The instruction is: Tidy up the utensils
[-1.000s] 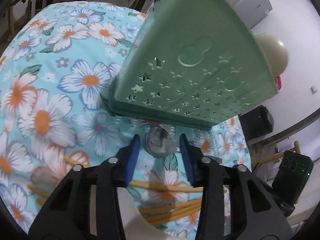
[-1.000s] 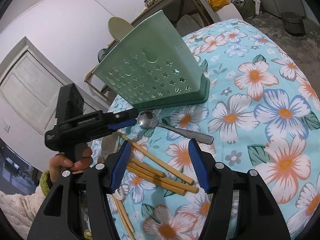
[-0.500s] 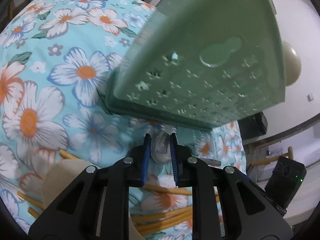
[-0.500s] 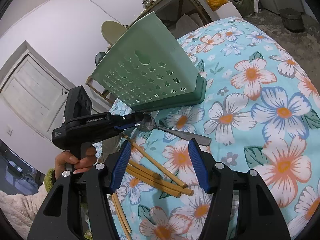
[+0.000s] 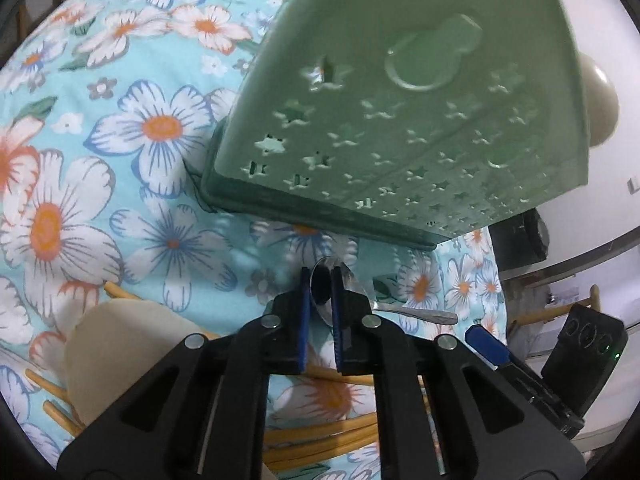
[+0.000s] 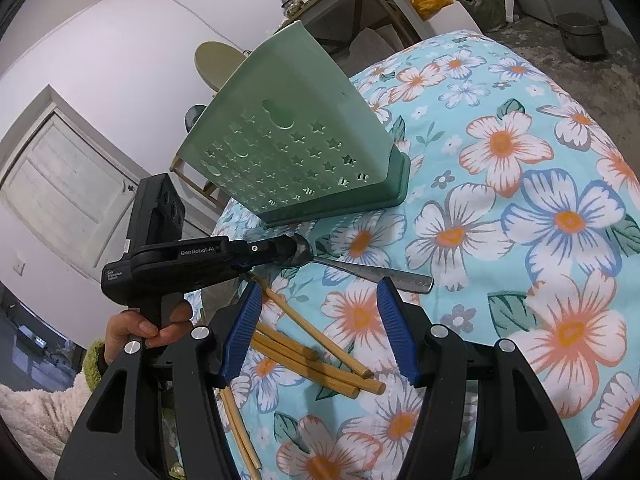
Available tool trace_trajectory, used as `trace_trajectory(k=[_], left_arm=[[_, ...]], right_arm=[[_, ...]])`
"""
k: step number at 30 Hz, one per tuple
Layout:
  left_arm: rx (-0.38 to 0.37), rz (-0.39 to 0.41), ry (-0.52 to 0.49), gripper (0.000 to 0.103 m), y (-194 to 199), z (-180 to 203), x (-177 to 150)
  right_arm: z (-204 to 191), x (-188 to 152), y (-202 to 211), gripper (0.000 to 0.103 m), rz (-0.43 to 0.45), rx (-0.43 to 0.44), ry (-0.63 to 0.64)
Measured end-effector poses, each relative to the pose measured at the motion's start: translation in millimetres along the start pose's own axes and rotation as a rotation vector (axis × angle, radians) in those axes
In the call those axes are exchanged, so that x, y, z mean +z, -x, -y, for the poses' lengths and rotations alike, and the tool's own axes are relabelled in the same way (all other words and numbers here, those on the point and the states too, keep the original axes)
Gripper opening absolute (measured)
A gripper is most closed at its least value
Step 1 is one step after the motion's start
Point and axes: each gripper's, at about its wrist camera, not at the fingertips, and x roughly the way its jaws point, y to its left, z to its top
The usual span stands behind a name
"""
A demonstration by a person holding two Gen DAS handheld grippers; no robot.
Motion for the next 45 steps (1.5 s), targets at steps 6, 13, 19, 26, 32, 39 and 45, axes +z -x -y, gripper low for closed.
trace_trajectory(k=[6,13,19,26,32,39,45], left_arm=[[-0.05,0.092,-0.038,0.002,18.1,19.3,-7.0],[-0.087,0.183,-0.109,0.001,51.1,37.7,-14.1],[-0.132,0.246,-0.146,0.001,81.4,45.3,-26.4],[-0.15,0.323,-0.13,0.001,119.8,37.8,-37.9],[-0.144,0.398,-0.092,0.001,170.1,16.8,-53.2],[-0.113,0.478,-0.047,0.001,225.4,-10.1,-69.5],[-0.07,0.542,-0.003,0.001,263.5,-39.7,-79.9]], right_arm=[[-1.8,0.1,7.1,0.059,0.015,-0.019,0.012],[-7.2,-0.1,21.7,0.059,0.059,-0.032,0.022],[-17.0,-1.3,39.8,0.059,0.108,-0.043,0.049],[-24.2,-1.0,66.1,0.059,0.183,-0.028,0.057],[-33.5,0.9,78.6,0.059,0.207,-0.027,0.051],[-52.4,-0.2,71.6,0.059,0.149,-0.015,0.045],[-85.3,-3.6,32.0,0.059,0.029,0.016,0.07]])
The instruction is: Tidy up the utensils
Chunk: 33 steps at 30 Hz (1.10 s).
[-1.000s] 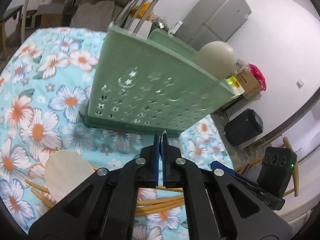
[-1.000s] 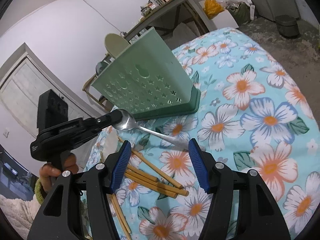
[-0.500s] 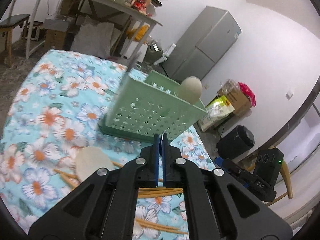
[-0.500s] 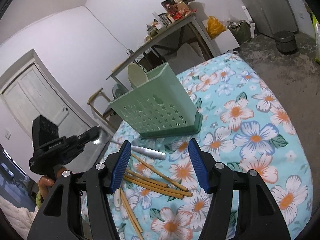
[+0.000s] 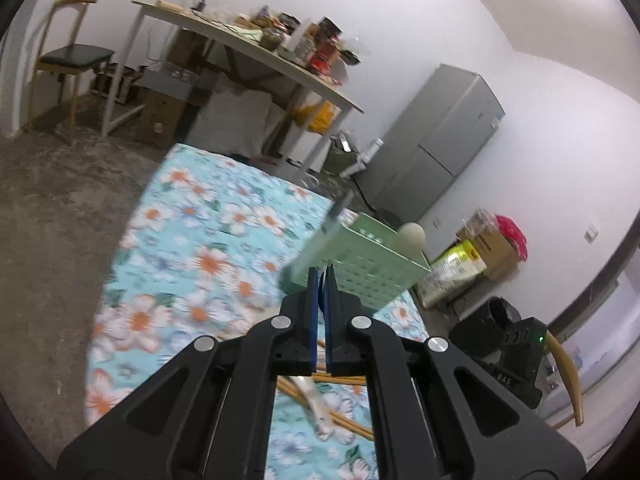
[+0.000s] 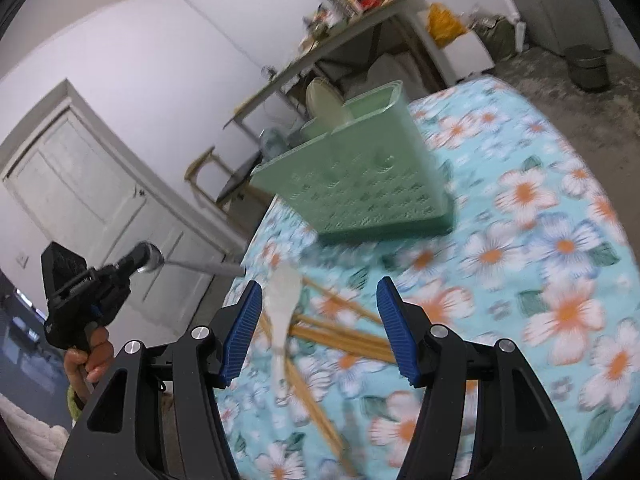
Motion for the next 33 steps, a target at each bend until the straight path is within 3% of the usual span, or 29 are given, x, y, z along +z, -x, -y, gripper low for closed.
trace_trajectory(k=[7,10,15,21,33], left_arm=[[0.025,0.062,0.057,0.001,32.3,-36.1,11.8],[0.033,0.076,0.08,0.001,39.9,-50.4,15.4],[0.04,0.072,0.105,0.001,42.8,-69.6,17.0],[0.026,0.067,0.138,0.001,43.2,-90.3,17.7],[0.016,0.038,0.156,0.001,42.4,-111.8,17.9]], right_arm=[[-28.4,-11.7,-68.7,0.059,-0.162,0.048,0.014],[-31.7,-13.3,-98.0,0.059,-0.22,0.027,0.014],[-22.7,-6.1,-136.0,0.059,-0.261,-0.019,-0.015],[-8.0,-3.2,-169.9,0.058,-0.31,0.013,-0.098],[-18.1,2.1,-183.0,0.053,-0.308,-0.011,-0.089]])
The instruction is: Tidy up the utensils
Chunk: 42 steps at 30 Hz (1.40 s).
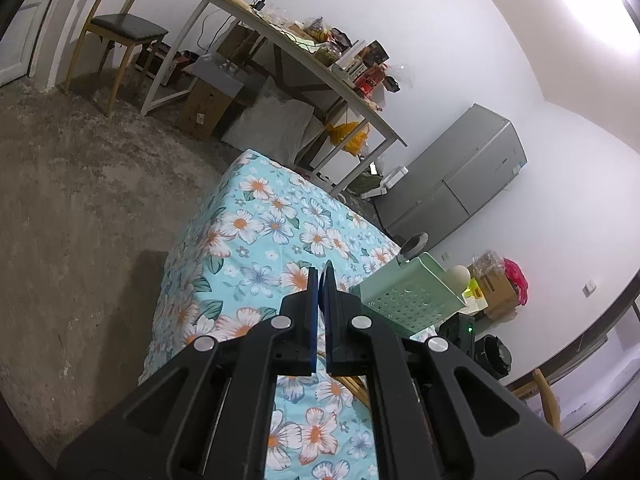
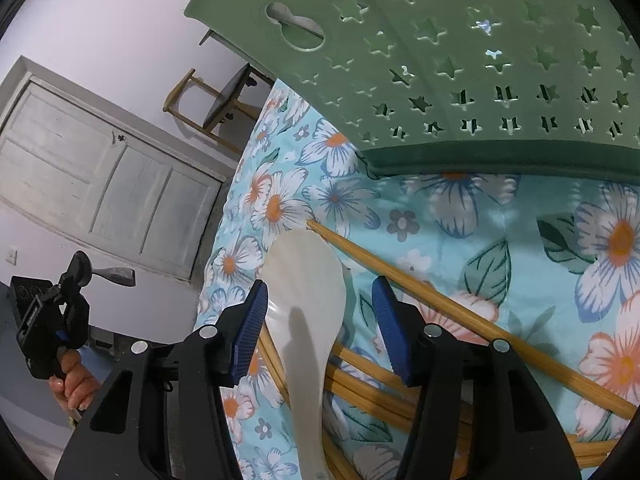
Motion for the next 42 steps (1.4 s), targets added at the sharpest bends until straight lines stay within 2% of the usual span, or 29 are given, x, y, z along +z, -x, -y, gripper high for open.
trace_trajectory(k=[8,13,18,21,29,42], left_arm=[[0.009,-0.006,-0.013,0.001,1.7,2.5,1.8],[0.02,-0.004,-0.023,0.001,3.7,5.0,3.9],[0.034,0.003,-0.024,0.001,5.0,6.4,4.5],[0.04,0.011,-0.027,0.001,7.1,10.2,4.3],[0.038,0.04,-0.028,0.001,13.5,20.1,0.2],[-0.005,0.062,-0.063,0.001,9.6,58.0,-3.9]], right_arm=[[-12.8,9.0,-18.7,0.043,-0.027,-0.011,0.066],[-19.5,11.8,-30.8,0.03,-0.055,-0.024,0.118],[-27.0,12.3,-33.7,0.011,-0.06,-0.016,0.158],[-30.3,10.7,-27.2,0.007,-0.037,0.011,0.162],[-41.1,3.2,14.4,0.006,0.054,-0.011,0.206],[-40.1,-5.4,154.5,0.006,0.339,-0.094,0.249]])
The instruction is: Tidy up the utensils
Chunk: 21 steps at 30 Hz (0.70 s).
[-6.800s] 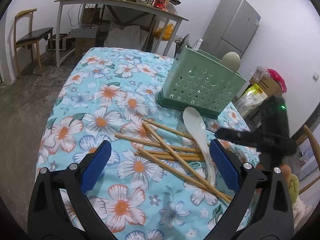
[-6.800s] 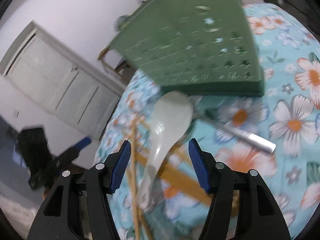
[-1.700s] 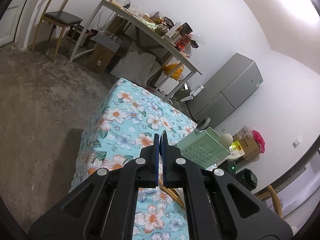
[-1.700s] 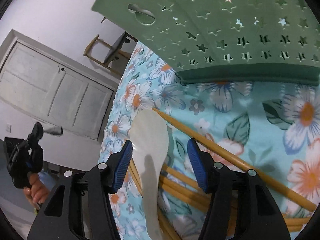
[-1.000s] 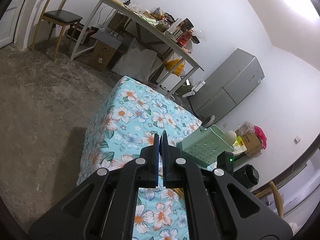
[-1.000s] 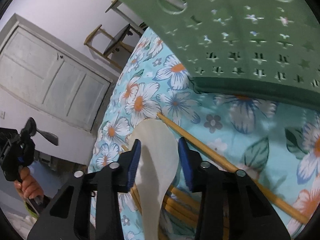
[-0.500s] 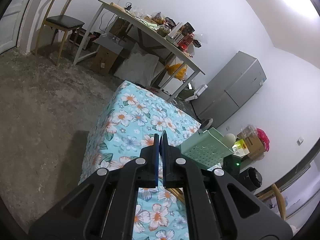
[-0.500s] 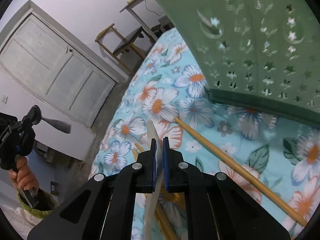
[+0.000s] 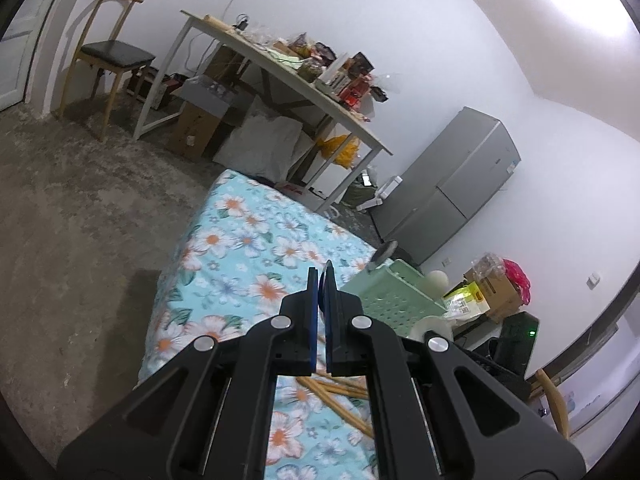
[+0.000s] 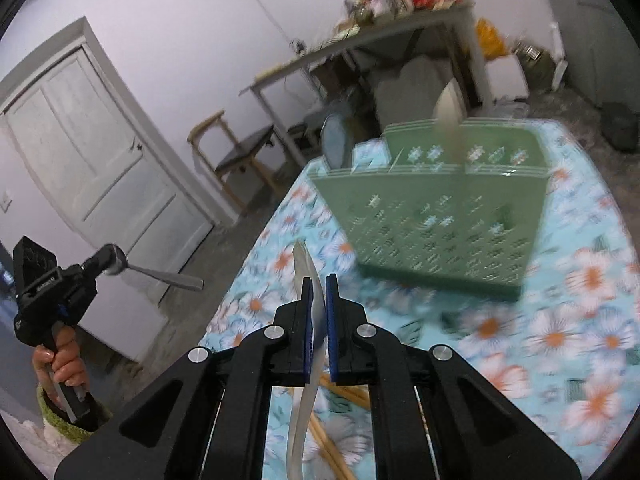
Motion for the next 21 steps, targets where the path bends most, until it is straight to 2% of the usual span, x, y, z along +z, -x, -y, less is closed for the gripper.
trace_trajectory(k=[7,14,17,21], left_arm=[[-0.106,-0.002,-0.078,0.001,-18.6,57.6,13.0],[-0.231,-0.012,-0.207,0.001,-66.5,146.4,35.6],[-0.222,-0.041,-0.272,0.001,-94.7,178.2,37.9],[-0.153,-0.101,-0.377,0.001,-144.9,217.1,30.9]], right_arm=[[18.0,-2.6,77.0,0.006,0.161,-0.056,-0.035],[39.9,-11.2,132.4,0.006,0.28,-0.088,-0.085],[47.1,-13.0,142.7,0.006,0.301,-0.089,-0.099],[56.6,-12.2,155.8,0.006,0.32,-0.093,-0.102]])
